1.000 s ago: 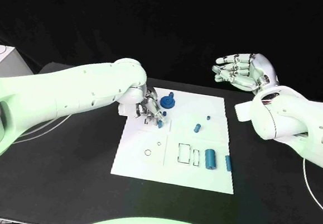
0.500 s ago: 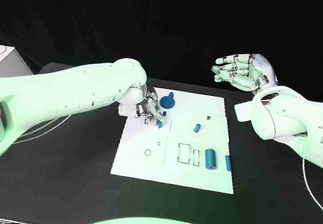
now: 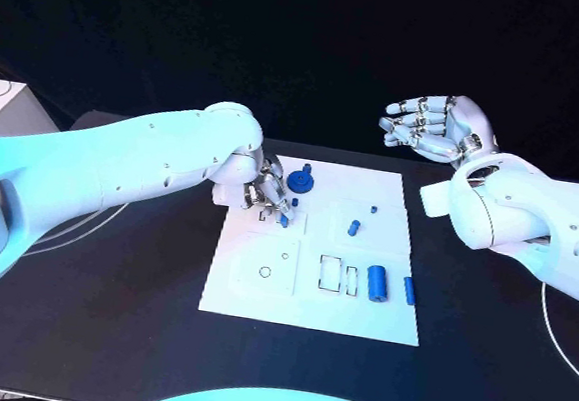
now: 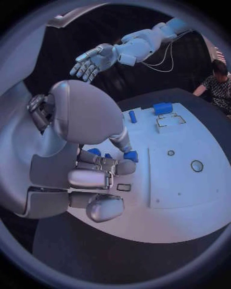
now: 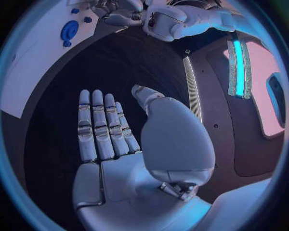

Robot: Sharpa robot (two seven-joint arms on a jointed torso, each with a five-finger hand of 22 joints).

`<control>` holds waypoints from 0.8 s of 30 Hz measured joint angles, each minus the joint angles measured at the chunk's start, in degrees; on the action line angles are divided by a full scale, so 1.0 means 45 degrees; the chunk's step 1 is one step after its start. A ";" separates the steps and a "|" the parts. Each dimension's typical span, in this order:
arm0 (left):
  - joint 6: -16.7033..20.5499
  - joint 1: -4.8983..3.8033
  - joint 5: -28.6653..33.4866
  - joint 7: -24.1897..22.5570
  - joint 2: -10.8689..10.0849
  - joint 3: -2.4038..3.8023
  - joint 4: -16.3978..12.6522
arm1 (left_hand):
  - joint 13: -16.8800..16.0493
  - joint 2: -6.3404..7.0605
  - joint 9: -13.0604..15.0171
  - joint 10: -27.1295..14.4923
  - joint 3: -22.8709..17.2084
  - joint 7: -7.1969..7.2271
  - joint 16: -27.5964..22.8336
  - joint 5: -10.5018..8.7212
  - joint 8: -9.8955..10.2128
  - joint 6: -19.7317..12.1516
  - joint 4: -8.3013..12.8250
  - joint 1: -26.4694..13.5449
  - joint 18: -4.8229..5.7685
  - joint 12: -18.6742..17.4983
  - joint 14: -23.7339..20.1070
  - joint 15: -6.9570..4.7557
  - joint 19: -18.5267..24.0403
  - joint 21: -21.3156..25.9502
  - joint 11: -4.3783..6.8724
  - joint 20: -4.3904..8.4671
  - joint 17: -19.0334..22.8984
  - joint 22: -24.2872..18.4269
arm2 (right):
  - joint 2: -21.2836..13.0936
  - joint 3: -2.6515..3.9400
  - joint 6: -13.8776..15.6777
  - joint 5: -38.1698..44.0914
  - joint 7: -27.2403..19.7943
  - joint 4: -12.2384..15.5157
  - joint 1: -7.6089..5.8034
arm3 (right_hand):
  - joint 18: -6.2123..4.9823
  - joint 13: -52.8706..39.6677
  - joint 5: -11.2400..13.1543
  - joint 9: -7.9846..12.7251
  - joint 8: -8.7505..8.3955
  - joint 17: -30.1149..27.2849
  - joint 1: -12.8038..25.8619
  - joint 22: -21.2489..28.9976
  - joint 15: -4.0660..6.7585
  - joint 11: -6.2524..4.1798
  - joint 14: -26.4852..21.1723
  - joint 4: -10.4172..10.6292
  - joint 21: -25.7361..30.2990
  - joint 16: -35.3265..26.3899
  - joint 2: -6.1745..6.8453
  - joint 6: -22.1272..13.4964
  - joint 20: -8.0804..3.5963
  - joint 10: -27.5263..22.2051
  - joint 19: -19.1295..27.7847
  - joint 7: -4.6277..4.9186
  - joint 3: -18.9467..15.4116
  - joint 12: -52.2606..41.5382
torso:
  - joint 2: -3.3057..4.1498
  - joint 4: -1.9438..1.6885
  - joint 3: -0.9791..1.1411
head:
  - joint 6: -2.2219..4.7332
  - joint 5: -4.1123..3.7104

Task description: Assemble the parts on the task board

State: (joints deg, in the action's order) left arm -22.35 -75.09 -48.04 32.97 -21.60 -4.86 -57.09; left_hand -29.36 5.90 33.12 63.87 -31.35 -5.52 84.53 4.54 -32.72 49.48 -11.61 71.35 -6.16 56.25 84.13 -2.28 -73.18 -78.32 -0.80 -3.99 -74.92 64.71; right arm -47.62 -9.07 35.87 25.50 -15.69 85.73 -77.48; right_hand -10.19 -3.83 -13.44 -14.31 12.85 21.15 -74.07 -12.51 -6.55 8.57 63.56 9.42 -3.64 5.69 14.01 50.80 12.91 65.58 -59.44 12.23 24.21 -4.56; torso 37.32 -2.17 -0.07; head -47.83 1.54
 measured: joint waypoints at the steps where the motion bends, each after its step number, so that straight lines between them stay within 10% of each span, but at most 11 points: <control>1: 0.0000 0.0000 0.0008 -0.0007 0.0000 0.0000 0.0003 | -0.0001 0.0003 0.0014 0.0000 -0.0076 0.0000 0.0000 0.0016 0.0007 0.0000 0.0009 0.0022 0.0000 0.0000 -0.0028 -0.0028 0.0000 0.0000 0.0000 0.0000 0.0000 0.0008 | 0.0001 0.0000 0.0000 0.0000 0.0001 -0.0001 0.0001 | -0.0001 0.0000 0.0000 0.0000 0.0000 0.0000 -0.0052 0.0000 0.0000 0.0000 0.0000 0.0000 0.0000 0.0000 -0.0052 0.0000 0.0000 0.0000 0.0000 0.0000 0.0000 0.0000 | 0.0000 0.0000 0.0000 | -0.0002 0.0000; 11: 0.0008 0.0014 0.0095 -0.0048 0.0000 -0.0009 0.0019 | -0.0060 0.0115 0.0578 0.0031 -0.0756 0.0020 0.0000 0.0381 -0.0193 -0.0076 -0.0306 0.0080 -0.0001 -0.0121 -0.0040 -0.0040 0.0045 -0.0049 0.0015 0.0046 0.0001 0.0097 | 0.0009 -0.0005 -0.0005 -0.0002 0.0010 -0.0014 0.0011 | 0.0000 0.0010 -0.0052 0.0011 0.0000 -0.0031 -0.0048 0.0042 0.0000 0.0000 0.0000 0.0000 0.0000 0.0000 -0.0048 0.0000 0.0000 0.0000 0.0000 -0.0001 0.0000 0.0000 | -0.0005 0.0002 0.0010 | -0.0010 0.0006; 18: 0.0163 0.0028 0.0149 -0.0219 -0.0207 -0.0018 -0.0052 | -0.0521 0.0652 0.1246 0.0542 -0.0876 0.0024 0.0000 0.2738 -0.0526 -0.0073 -0.0419 -0.0458 0.0000 -0.0022 -0.0041 -0.0039 0.0045 -0.0188 0.0069 0.0045 0.0001 0.0230 | 0.0006 -0.0007 -0.0008 -0.0006 0.0016 -0.0016 0.0016 | -0.0001 0.0010 -0.0073 0.0011 0.0001 -0.0034 -0.0048 0.0046 0.0000 0.0000 0.0000 0.0000 0.0000 0.0000 -0.0047 0.0000 0.0000 0.0000 0.0000 -0.0001 0.0000 -0.0001 | -0.0007 0.0001 0.0011 | 0.0001 0.0015; 19: 0.0213 0.0028 0.0162 -0.0257 -0.0258 -0.0018 -0.0088 | -0.0644 0.0788 0.1278 0.0654 -0.1828 0.0031 0.0000 0.2994 -0.0556 -0.0069 0.0531 -0.0594 0.0000 0.0076 -0.0012 -0.0067 0.0021 -0.0239 0.0081 0.0069 0.0001 0.0270 | 0.0002 -0.0008 -0.0008 -0.0006 0.0017 -0.0016 0.0016 | 0.0000 0.0010 -0.0073 0.0011 0.0000 -0.0042 -0.0048 0.0058 0.0000 0.0000 0.0000 0.0000 0.0000 0.0000 -0.0047 0.0000 0.0000 0.0000 0.0000 -0.0001 0.0000 -0.0001 | -0.0007 0.0001 0.0011 | 0.0006 0.0015; 24: 0.0631 0.0028 0.0243 -0.0517 -0.0590 -0.0015 -0.0428 | -0.1233 0.1114 0.1281 0.1152 -0.1765 -0.0044 0.0084 0.4841 -0.0706 0.0137 0.0693 -0.0921 0.0196 0.0412 -0.0019 -0.0245 -0.0209 -0.0505 0.0178 0.0298 0.0002 0.0675 | -0.0024 -0.0009 -0.0009 -0.0009 0.0020 -0.0013 0.0018 | 0.0000 0.0010 -0.0073 0.0010 0.0000 -0.0057 -0.0048 0.0077 0.0000 0.0000 0.0000 0.0000 0.0000 0.0000 -0.0047 0.0000 0.0000 0.0000 0.0000 -0.0002 0.0000 -0.0001 | -0.0007 -0.0004 0.0011 | 0.0001 0.0004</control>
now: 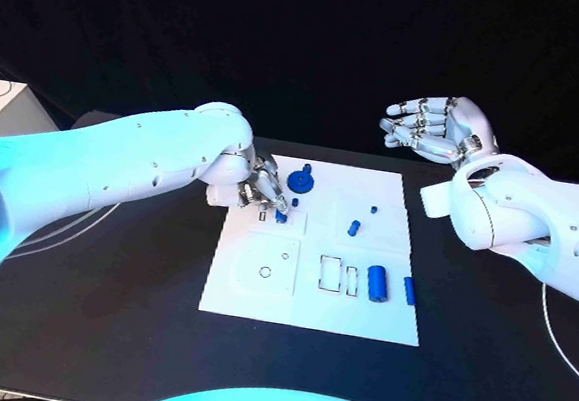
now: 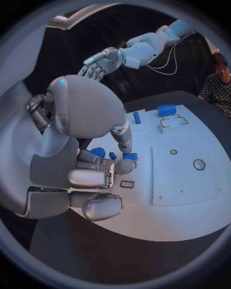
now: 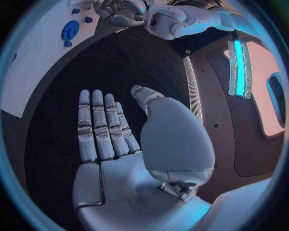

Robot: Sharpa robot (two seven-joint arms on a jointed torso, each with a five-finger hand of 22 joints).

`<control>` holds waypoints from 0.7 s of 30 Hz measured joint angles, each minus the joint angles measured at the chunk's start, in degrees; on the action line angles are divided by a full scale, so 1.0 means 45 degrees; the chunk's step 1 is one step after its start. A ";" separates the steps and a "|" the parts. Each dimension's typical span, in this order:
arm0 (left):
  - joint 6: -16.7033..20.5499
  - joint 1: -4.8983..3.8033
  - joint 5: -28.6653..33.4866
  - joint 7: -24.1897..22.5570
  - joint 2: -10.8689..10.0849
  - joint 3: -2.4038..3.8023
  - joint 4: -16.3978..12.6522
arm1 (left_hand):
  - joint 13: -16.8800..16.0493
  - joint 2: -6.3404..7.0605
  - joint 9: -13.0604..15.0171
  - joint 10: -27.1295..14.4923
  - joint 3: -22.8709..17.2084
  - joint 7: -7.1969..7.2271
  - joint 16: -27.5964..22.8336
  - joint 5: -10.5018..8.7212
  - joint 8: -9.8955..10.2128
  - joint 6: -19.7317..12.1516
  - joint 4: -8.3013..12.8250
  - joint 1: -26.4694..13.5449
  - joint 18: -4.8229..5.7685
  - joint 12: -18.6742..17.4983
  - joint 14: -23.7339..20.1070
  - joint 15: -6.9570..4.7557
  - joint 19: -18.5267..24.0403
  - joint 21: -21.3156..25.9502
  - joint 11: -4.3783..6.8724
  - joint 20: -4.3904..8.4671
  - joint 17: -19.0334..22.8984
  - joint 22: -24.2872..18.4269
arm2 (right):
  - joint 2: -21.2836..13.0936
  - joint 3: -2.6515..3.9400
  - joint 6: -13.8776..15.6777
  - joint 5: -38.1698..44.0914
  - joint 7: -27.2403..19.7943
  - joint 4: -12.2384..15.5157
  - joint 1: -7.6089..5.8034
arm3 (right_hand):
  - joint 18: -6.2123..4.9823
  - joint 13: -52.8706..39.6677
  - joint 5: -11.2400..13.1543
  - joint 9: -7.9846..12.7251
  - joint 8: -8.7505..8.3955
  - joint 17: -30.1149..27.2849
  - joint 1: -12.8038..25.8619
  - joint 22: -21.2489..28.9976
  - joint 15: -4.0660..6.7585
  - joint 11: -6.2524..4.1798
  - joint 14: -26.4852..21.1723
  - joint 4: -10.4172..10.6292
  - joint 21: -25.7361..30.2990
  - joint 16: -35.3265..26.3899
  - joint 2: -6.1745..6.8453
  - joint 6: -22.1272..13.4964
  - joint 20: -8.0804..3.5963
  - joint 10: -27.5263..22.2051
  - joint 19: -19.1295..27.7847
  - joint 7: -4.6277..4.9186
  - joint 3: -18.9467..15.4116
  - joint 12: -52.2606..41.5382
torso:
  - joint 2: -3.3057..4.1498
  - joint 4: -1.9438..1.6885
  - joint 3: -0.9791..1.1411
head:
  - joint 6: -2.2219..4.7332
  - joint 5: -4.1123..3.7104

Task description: Assemble the parts on the task board

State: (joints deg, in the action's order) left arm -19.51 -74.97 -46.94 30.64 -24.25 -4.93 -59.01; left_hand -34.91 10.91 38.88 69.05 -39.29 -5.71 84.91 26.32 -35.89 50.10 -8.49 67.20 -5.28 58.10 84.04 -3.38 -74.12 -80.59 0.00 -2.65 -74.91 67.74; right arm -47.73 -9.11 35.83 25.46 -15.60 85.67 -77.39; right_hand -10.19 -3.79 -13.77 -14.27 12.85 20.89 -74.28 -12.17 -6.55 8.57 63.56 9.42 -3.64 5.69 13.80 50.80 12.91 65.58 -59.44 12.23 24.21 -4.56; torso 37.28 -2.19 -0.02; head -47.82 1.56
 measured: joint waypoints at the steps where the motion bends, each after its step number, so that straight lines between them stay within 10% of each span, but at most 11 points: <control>1: 0.0094 0.0000 0.0017 -0.0050 -0.0060 0.0003 -0.0077 | -0.0067 0.0001 0.0001 0.0000 0.0014 0.0000 0.0002 0.0159 -0.0001 0.0000 0.0014 -0.0001 0.0011 0.0040 0.0000 0.0000 0.0000 -0.0017 0.0000 0.0000 0.0000 0.0048 | -0.0004 0.0000 0.0000 -0.0001 0.0001 0.0000 0.0001 | -0.0001 0.0000 0.0000 0.0000 0.0000 0.0000 0.0000 0.0000 0.0000 0.0000 0.0000 0.0000 0.0000 0.0000 0.0000 0.0000 0.0000 0.0000 0.0000 0.0000 0.0000 0.0000 | 0.0000 -0.0004 0.0000 | -0.0004 -0.0002; 8: 0.0924 -0.0008 0.0041 -0.0444 -0.0441 0.0073 -0.0618 | -0.0593 0.0168 0.0005 0.0420 0.0087 -0.0010 0.0053 0.1027 -0.0002 0.0086 0.0087 -0.0169 0.0014 0.0307 0.0001 -0.0090 -0.0255 -0.0218 0.0084 0.0108 0.0000 0.0422 | -0.0027 -0.0003 0.0000 -0.0006 0.0005 0.0003 0.0001 | -0.0001 -0.0001 -0.0048 -0.0001 0.0000 -0.0017 0.0000 0.0022 0.0000 0.0000 0.0000 0.0000 0.0000 -0.0051 0.0000 0.0000 0.0000 0.0000 0.0000 -0.0001 0.0000 0.0000 | 0.0000 -0.0015 0.0000 | -0.0031 0.0010; 21: 0.1695 -0.0009 -0.0542 -0.0704 -0.0362 0.0023 -0.0799 | -0.0743 0.0305 0.0014 0.0501 0.0087 0.0023 0.0053 0.1220 -0.0001 0.0209 0.0087 -0.0305 0.0014 0.0356 0.0002 -0.0089 -0.0345 -0.0224 0.0135 0.0110 0.0001 0.0518 | -0.0047 -0.0010 -0.0002 -0.0017 0.0013 0.0017 0.0010 | -0.0001 0.0011 -0.0047 0.0013 0.0000 -0.0043 0.0000 0.0056 0.0000 0.0010 0.0000 -0.0035 0.0000 -0.0051 0.0000 0.0050 0.0000 0.0009 0.0000 0.0045 -0.0035 0.0000 | 0.0011 -0.0013 -0.0006 | -0.0089 0.0078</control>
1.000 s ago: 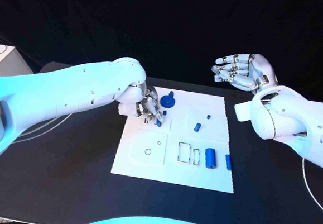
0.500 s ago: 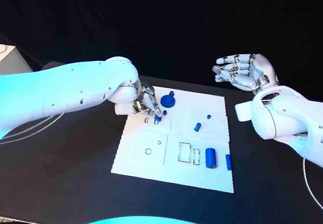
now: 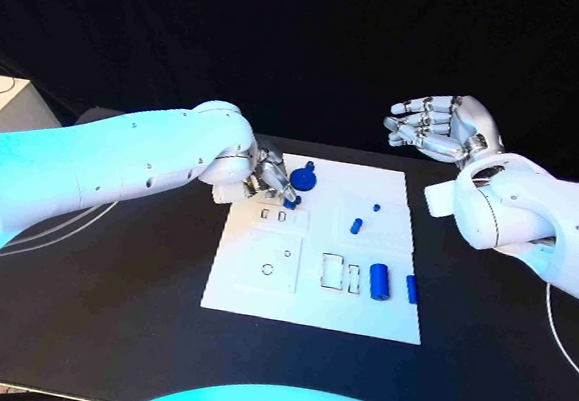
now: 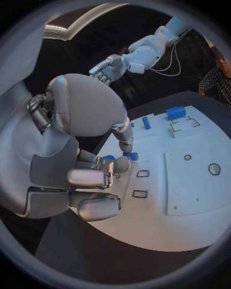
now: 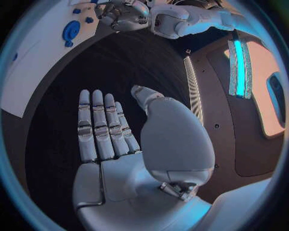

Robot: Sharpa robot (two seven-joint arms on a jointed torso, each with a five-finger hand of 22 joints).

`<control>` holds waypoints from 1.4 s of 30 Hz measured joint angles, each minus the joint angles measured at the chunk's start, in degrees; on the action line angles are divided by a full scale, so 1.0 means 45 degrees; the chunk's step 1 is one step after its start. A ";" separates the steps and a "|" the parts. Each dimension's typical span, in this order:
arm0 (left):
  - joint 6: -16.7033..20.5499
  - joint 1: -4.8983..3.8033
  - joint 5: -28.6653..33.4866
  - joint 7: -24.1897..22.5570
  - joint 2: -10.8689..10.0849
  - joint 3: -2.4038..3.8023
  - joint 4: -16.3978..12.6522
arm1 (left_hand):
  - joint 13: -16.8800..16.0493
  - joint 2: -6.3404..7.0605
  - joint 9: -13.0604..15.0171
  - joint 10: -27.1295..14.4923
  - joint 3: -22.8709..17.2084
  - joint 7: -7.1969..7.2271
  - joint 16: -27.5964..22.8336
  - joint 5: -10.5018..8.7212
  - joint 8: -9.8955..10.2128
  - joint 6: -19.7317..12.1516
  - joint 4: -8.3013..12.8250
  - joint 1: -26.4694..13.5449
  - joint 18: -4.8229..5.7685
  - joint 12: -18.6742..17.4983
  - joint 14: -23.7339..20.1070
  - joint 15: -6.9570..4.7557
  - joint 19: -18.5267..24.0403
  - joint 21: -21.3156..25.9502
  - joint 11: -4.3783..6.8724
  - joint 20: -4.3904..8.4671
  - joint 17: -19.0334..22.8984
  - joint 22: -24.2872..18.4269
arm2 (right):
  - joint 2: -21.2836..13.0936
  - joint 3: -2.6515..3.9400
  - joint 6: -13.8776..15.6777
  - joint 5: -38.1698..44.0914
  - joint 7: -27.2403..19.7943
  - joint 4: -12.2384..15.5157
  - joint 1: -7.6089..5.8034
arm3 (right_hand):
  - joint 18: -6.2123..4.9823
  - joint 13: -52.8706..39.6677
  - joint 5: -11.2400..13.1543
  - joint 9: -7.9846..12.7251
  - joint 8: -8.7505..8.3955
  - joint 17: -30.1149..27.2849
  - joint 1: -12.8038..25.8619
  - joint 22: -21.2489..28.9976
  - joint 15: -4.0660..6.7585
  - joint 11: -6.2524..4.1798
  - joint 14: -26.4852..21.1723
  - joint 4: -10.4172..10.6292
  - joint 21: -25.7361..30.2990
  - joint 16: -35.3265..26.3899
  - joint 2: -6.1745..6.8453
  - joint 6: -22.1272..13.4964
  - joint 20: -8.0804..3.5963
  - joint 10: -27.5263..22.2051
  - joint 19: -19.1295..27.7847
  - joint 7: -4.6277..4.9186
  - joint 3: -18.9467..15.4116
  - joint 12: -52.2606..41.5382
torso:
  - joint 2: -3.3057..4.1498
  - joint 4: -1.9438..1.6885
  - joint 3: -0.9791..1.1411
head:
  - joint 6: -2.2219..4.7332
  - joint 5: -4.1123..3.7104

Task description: Assemble the parts on the task board

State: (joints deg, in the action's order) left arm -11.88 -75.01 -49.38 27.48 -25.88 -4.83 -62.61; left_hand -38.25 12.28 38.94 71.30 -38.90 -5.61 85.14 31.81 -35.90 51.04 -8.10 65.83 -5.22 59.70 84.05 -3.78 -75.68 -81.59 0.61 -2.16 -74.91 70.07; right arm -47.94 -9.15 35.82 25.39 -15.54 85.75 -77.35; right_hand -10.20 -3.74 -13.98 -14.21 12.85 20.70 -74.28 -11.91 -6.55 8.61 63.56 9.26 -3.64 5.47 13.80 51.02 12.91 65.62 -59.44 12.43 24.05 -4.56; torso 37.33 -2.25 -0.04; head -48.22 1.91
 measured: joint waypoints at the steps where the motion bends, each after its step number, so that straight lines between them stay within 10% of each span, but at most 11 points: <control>1: 0.0018 0.0000 -0.0065 0.0018 0.0047 -0.0004 0.0031 | -0.0009 0.0031 0.0001 0.0047 0.0000 0.0048 0.0000 0.0000 0.0000 0.0050 0.0000 -0.0031 -0.0001 0.0000 -0.0001 0.0001 0.0000 0.0000 0.0045 0.0000 0.0000 0.0007 | 0.0000 0.0000 0.0000 -0.0001 0.0001 0.0000 0.0000 | 0.0000 0.0000 0.0000 0.0000 0.0000 -0.0001 0.0000 0.0000 0.0000 0.0000 0.0000 0.0000 0.0000 0.0000 0.0000 0.0000 0.0000 0.0000 0.0000 0.0000 0.0000 0.0000 | 0.0001 0.0002 -0.0002 | -0.0013 0.0004; 42: -0.1376 0.0005 -0.0821 0.1013 0.0468 -0.0086 0.0558 | -0.0131 0.0036 0.0023 0.0235 0.0000 0.0069 0.0097 0.0517 -0.0001 0.0155 0.0000 -0.0273 -0.0002 0.0054 0.0001 -0.0090 -0.0042 -0.0098 0.0104 0.0044 0.0001 0.0145 | 0.0020 -0.0009 -0.0004 -0.0014 0.0022 -0.0011 0.0022 | 0.0001 -0.0003 0.0001 -0.0003 -0.0051 -0.0021 0.0052 0.0029 0.0000 0.0048 0.0000 0.0000 0.0000 0.0000 -0.0052 -0.0028 0.0047 -0.0045 0.0047 0.0024 0.0000 0.0000 | 0.0016 0.0031 -0.0017 | -0.0112 0.0038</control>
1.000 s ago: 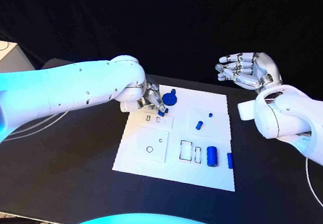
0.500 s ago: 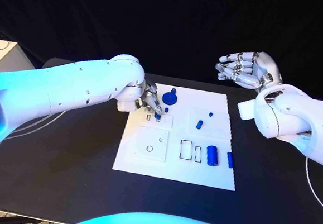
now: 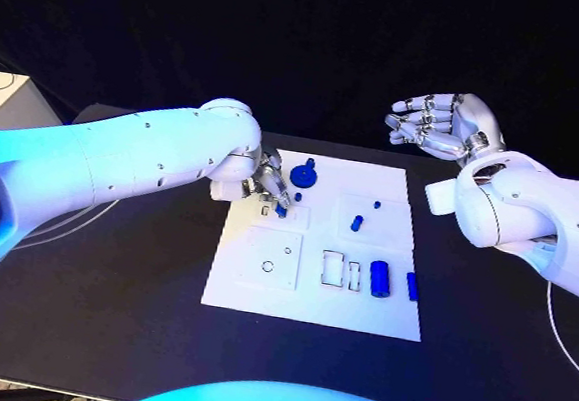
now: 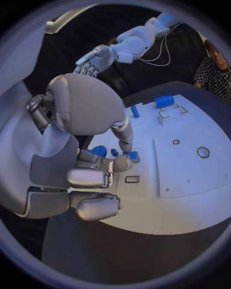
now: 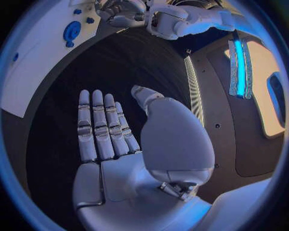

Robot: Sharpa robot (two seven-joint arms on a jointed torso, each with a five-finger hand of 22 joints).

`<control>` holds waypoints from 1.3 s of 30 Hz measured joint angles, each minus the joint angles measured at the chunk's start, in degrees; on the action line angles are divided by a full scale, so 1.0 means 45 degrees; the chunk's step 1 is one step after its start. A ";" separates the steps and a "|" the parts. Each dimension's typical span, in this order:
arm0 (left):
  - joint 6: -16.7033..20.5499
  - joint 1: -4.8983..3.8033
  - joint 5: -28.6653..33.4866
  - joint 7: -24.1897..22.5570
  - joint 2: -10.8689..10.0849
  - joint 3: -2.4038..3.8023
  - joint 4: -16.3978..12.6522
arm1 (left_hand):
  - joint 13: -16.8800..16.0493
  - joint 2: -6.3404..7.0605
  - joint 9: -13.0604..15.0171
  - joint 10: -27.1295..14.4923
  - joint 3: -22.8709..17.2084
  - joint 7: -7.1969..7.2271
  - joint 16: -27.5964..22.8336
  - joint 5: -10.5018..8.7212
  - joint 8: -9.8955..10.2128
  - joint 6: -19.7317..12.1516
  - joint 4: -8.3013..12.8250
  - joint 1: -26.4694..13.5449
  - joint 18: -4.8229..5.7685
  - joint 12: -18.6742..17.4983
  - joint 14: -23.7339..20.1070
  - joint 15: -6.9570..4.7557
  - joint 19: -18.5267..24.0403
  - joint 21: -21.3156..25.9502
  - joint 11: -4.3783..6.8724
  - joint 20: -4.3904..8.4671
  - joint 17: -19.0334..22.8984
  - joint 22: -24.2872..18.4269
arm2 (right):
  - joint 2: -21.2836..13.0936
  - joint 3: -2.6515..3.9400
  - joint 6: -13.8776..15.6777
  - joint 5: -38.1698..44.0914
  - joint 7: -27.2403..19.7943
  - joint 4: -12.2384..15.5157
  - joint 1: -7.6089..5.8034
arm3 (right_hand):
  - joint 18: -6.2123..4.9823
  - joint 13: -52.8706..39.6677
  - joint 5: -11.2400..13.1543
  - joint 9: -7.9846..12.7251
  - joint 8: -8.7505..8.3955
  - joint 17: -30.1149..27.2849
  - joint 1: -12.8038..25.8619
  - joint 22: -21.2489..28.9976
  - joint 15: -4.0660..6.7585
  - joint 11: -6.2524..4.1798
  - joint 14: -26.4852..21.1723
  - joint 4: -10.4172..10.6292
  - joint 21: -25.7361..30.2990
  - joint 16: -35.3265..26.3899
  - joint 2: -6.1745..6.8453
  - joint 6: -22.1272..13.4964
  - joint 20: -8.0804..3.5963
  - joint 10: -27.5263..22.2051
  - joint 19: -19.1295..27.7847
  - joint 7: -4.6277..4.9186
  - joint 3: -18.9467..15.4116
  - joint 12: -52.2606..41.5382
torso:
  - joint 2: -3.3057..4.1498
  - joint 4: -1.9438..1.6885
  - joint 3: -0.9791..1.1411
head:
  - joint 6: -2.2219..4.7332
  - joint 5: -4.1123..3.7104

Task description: Assemble the parts on the task board

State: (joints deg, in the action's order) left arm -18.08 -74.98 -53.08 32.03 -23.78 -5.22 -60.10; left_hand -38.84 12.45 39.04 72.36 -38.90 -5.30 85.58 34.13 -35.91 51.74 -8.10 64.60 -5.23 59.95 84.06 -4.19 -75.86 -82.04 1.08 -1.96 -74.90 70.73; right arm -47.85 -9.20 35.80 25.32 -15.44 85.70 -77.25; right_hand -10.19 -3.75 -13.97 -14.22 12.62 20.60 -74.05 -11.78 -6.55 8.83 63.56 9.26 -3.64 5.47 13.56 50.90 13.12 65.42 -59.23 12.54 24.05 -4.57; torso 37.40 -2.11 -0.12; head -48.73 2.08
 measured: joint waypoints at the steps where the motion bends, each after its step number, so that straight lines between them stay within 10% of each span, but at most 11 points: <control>1: 0.0014 0.0001 -0.0009 0.0002 0.0014 -0.0003 0.0021 | 0.0000 0.0000 0.0000 0.0035 0.0000 0.0001 0.0000 0.0000 0.0000 0.0001 0.0000 0.0000 0.0000 -0.0006 0.0000 0.0000 0.0000 0.0000 0.0032 0.0000 0.0000 0.0000 | 0.0000 0.0000 0.0000 0.0000 0.0000 0.0001 0.0000 | 0.0001 0.0000 0.0000 0.0000 0.0000 0.0000 0.0000 0.0000 0.0000 0.0000 0.0000 0.0000 0.0000 0.0000 0.0000 0.0000 0.0000 0.0000 0.0000 0.0000 0.0000 0.0000 | 0.0001 0.0000 0.0000 | 0.0000 -0.0005; 39: -0.0158 0.0004 -0.0153 0.0140 0.0090 -0.0034 0.0107 | 0.0119 -0.0009 0.0367 0.0080 -0.0001 0.0003 -0.0001 0.0052 -0.0046 0.0001 0.0001 0.0010 0.0001 -0.0008 0.0000 0.0003 0.0001 0.0001 0.0029 0.0000 -0.0009 -0.0008 | 0.0015 -0.0002 -0.0010 -0.0006 0.0019 -0.0006 0.0009 | 0.0001 -0.0002 -0.0077 0.0014 0.0000 -0.0048 0.0000 0.0076 0.0000 0.0000 0.0000 0.0000 0.0000 -0.0049 0.0001 0.0001 0.0000 0.0000 0.0000 -0.0004 0.0000 0.0052 | -0.0013 -0.0009 0.0016 | -0.0106 -0.0002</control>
State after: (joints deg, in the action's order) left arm -18.79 -74.97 -53.77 32.66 -23.37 -5.37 -59.62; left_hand -38.31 12.40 40.69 72.72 -38.90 -5.29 85.58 34.37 -36.11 51.74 -8.10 64.64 -5.22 59.91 84.06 -4.17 -75.86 -82.03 1.21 -1.96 -74.94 70.69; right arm -47.78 -9.20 35.76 25.29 -15.35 85.67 -77.21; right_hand -10.19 -3.76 -14.32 -14.15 12.63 20.38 -74.05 -11.44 -6.55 8.83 63.56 9.26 -3.64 5.25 13.57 50.90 13.12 65.42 -59.23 12.52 24.05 -4.33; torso 37.34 -2.15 -0.05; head -49.21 2.07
